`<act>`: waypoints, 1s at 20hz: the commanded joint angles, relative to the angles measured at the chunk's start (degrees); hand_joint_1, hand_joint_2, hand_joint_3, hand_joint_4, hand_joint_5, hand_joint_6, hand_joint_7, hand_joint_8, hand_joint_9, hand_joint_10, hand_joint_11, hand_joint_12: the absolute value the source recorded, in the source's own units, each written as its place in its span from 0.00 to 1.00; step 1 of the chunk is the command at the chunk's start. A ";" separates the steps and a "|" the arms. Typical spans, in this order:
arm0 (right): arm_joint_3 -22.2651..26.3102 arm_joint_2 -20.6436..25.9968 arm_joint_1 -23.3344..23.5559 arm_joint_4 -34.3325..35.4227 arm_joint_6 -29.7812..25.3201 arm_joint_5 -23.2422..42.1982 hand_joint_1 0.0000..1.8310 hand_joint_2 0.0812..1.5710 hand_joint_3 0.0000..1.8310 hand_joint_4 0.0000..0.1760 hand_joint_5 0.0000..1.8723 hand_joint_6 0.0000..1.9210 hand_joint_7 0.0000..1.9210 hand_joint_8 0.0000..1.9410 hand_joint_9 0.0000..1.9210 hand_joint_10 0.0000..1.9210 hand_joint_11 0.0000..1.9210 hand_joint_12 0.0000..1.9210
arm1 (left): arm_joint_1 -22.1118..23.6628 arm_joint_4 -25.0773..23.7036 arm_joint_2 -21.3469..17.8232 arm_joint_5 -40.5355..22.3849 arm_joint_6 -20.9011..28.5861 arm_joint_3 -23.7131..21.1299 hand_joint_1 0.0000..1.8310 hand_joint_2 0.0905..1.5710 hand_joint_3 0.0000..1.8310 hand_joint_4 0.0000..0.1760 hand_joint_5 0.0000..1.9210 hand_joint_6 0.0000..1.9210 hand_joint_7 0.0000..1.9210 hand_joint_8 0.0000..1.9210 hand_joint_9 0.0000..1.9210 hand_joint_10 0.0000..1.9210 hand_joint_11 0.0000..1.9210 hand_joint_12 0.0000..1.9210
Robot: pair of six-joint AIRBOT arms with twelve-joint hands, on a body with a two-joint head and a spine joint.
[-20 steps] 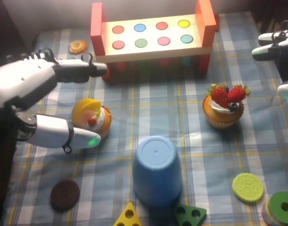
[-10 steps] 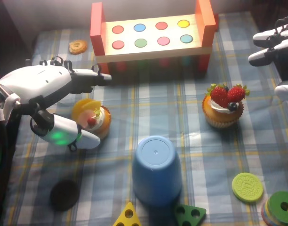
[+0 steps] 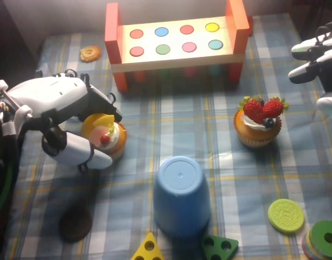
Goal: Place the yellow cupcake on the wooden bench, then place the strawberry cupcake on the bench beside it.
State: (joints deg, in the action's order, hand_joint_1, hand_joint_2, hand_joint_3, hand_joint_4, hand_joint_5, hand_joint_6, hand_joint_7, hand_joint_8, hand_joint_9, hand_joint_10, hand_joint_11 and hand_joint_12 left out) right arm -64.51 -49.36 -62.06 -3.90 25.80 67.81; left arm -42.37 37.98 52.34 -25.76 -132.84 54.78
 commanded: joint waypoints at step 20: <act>-0.82 -0.61 0.67 1.76 -0.05 6.77 0.34 0.81 0.00 0.00 0.46 0.00 0.35 0.00 0.32 0.00 0.28 0.11 | 24.95 -10.16 7.04 -2.32 10.30 12.60 0.59 0.66 0.00 0.50 0.57 0.41 0.55 0.00 0.49 0.01 0.09 0.51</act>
State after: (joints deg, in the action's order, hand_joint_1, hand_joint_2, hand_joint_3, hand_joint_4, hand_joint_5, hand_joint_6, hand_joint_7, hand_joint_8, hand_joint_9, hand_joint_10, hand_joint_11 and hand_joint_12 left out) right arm -65.17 -49.93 -62.06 -3.88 25.82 67.77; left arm -17.45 30.28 61.10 -23.81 -124.77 69.32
